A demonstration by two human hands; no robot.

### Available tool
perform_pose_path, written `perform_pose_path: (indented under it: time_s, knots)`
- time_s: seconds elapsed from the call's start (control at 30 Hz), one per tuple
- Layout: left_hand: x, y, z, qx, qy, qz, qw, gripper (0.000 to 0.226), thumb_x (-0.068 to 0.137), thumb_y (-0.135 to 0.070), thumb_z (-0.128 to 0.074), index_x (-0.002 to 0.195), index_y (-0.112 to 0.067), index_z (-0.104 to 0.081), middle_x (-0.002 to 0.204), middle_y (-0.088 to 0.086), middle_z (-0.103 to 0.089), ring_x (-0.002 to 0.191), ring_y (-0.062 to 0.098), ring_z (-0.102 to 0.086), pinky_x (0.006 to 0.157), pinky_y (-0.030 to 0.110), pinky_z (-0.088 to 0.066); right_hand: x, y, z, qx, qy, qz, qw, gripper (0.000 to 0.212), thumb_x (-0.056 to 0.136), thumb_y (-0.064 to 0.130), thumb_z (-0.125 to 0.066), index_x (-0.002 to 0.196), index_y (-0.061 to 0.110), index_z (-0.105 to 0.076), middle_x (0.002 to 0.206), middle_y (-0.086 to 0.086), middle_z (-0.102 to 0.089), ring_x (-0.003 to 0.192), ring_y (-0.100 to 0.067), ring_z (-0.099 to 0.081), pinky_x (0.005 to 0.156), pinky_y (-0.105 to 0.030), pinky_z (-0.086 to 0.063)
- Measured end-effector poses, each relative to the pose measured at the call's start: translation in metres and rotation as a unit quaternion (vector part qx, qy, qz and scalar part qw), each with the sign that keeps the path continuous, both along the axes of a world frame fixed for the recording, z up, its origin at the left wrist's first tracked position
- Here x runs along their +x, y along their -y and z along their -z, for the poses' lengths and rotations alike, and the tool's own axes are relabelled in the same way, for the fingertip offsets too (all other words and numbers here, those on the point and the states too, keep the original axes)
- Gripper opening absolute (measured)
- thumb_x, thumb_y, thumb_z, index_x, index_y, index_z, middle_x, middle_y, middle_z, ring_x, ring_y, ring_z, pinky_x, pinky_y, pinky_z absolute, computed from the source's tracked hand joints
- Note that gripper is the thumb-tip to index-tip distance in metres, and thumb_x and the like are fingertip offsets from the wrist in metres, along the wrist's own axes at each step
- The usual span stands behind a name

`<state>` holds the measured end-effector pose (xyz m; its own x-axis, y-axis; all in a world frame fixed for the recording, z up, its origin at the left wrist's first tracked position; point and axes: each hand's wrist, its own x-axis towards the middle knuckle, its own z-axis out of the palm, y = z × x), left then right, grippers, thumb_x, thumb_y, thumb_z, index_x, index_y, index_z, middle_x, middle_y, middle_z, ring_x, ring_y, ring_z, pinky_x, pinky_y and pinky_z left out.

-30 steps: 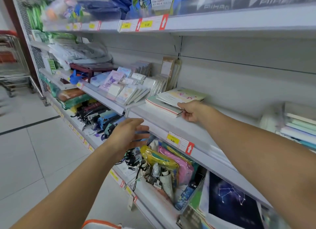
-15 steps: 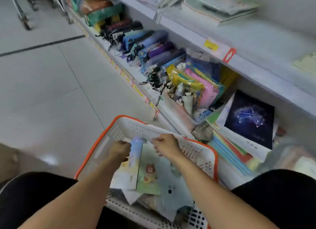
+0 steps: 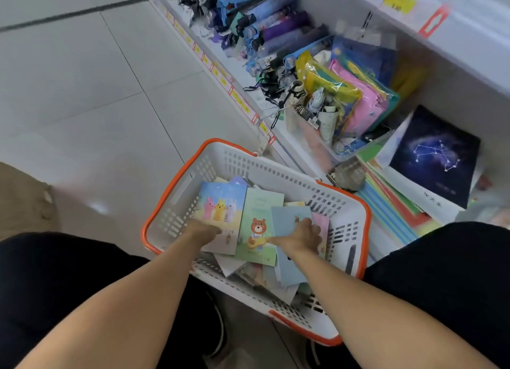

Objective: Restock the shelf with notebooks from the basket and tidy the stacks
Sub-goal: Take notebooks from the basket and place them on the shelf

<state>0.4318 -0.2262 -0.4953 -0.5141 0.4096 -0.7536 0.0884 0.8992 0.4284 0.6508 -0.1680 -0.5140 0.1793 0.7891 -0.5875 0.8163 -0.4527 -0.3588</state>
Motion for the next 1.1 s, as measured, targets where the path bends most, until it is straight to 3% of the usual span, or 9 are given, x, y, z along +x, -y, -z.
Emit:
perform_pose_path:
  time_s: [0.1, 0.23, 0.3, 0.47, 0.73, 0.83, 0.93, 1.03, 1.1]
  knots:
    - [0.001, -0.002, -0.001, -0.006, 0.019, -0.053, 0.998, 0.068, 0.077, -0.020, -0.080, 0.131, 0.006, -0.048, 0.130, 0.017, -0.056, 0.119, 0.031, -0.055, 0.092, 0.032, -0.043, 0.008, 0.008, 0.020, -0.054, -0.024, -0.090, 0.994, 0.137, 0.055, 0.058, -0.087, 0.156, 0.013, -0.006, 0.161, -0.007, -0.013, 0.147, -0.033, -0.017, 0.116, -0.046, -0.028]
    - [0.001, -0.003, 0.000, -0.023, -0.014, -0.049, 0.998, 0.067, 0.073, -0.024, -0.083, 0.127, 0.002, -0.054, 0.124, 0.017, -0.061, 0.113, 0.031, -0.059, 0.097, 0.037, -0.049, 0.008, 0.014, 0.031, -0.025, -0.004, -0.114, 0.993, 0.134, 0.060, 0.063, -0.082, 0.156, 0.016, -0.003, 0.162, -0.010, -0.013, 0.146, -0.034, -0.023, 0.114, -0.048, -0.033]
    - [0.001, -0.005, 0.002, -0.019, -0.025, -0.030, 0.999, 0.061, 0.073, -0.022, -0.084, 0.122, 0.000, -0.057, 0.121, 0.014, -0.063, 0.112, 0.029, -0.060, 0.098, 0.035, -0.048, 0.006, 0.012, 0.026, -0.035, 0.010, -0.143, 0.989, 0.120, 0.073, 0.056, -0.078, 0.157, 0.011, -0.004, 0.162, -0.014, -0.013, 0.146, -0.033, -0.024, 0.114, -0.045, -0.034]
    - [0.003, -0.010, -0.007, 0.041, 0.018, -0.063, 0.997, 0.033, 0.078, 0.001, -0.072, 0.110, 0.001, -0.066, 0.099, 0.013, -0.067, 0.097, 0.030, -0.066, 0.088, 0.039, -0.056, -0.001, 0.009, -0.012, 0.044, 0.059, -0.196, 0.978, 0.033, 0.096, 0.028, -0.050, 0.118, 0.005, -0.059, 0.124, -0.015, -0.060, 0.107, -0.033, -0.062, 0.082, -0.036, -0.051]
    - [0.024, -0.013, -0.035, 0.172, 0.070, 0.016, 0.983, 0.033, 0.083, 0.007, -0.060, 0.112, -0.009, -0.064, 0.107, 0.012, -0.069, 0.099, 0.030, -0.064, 0.090, 0.046, -0.054, -0.046, -0.003, -0.094, 0.230, 0.021, -0.295, 0.927, 0.018, 0.095, 0.020, -0.047, 0.100, 0.007, -0.060, 0.092, -0.016, -0.068, 0.084, -0.037, -0.066, 0.061, -0.033, -0.043]
    - [0.030, -0.020, -0.048, 0.218, 0.158, -0.028, 0.963, 0.022, 0.087, -0.008, -0.061, 0.106, -0.019, -0.068, 0.105, 0.013, -0.072, 0.089, 0.029, -0.068, 0.082, 0.045, -0.058, -0.060, 0.010, -0.098, 0.219, -0.039, -0.345, 0.912, 0.019, 0.094, 0.024, -0.050, 0.104, 0.011, -0.061, 0.102, -0.012, -0.066, 0.091, -0.035, -0.065, 0.069, -0.034, -0.047]
    - [0.029, -0.021, -0.061, 0.262, 0.217, -0.038, 0.940, 0.022, 0.093, -0.040, -0.060, 0.104, -0.024, -0.070, 0.096, 0.004, -0.076, 0.084, 0.021, -0.073, 0.076, 0.037, -0.059, -0.063, 0.014, -0.087, 0.149, -0.121, -0.341, 0.920, 0.040, 0.094, 0.032, -0.050, 0.131, 0.018, -0.054, 0.130, -0.007, -0.054, 0.118, -0.028, -0.054, 0.095, -0.038, -0.047]
    - [0.022, -0.015, -0.061, 0.277, 0.231, -0.062, 0.931, 0.026, 0.091, -0.027, -0.066, 0.114, -0.014, -0.067, 0.107, 0.010, -0.073, 0.091, 0.025, -0.072, 0.071, 0.035, -0.060, -0.058, 0.007, -0.079, 0.073, -0.208, -0.320, 0.921, 0.053, 0.093, 0.033, -0.055, 0.145, 0.028, -0.046, 0.135, -0.003, -0.044, 0.129, -0.026, -0.043, 0.110, -0.036, -0.037]
    - [0.021, -0.013, -0.059, 0.276, 0.257, -0.084, 0.922, 0.028, 0.093, -0.019, -0.062, 0.121, -0.011, -0.064, 0.113, 0.011, -0.071, 0.097, 0.028, -0.070, 0.076, 0.040, -0.059, -0.053, -0.002, -0.077, 0.111, -0.209, -0.290, 0.927, 0.054, 0.089, 0.030, -0.062, 0.142, 0.031, -0.050, 0.135, -0.001, -0.044, 0.129, -0.025, -0.042, 0.110, -0.037, -0.037]
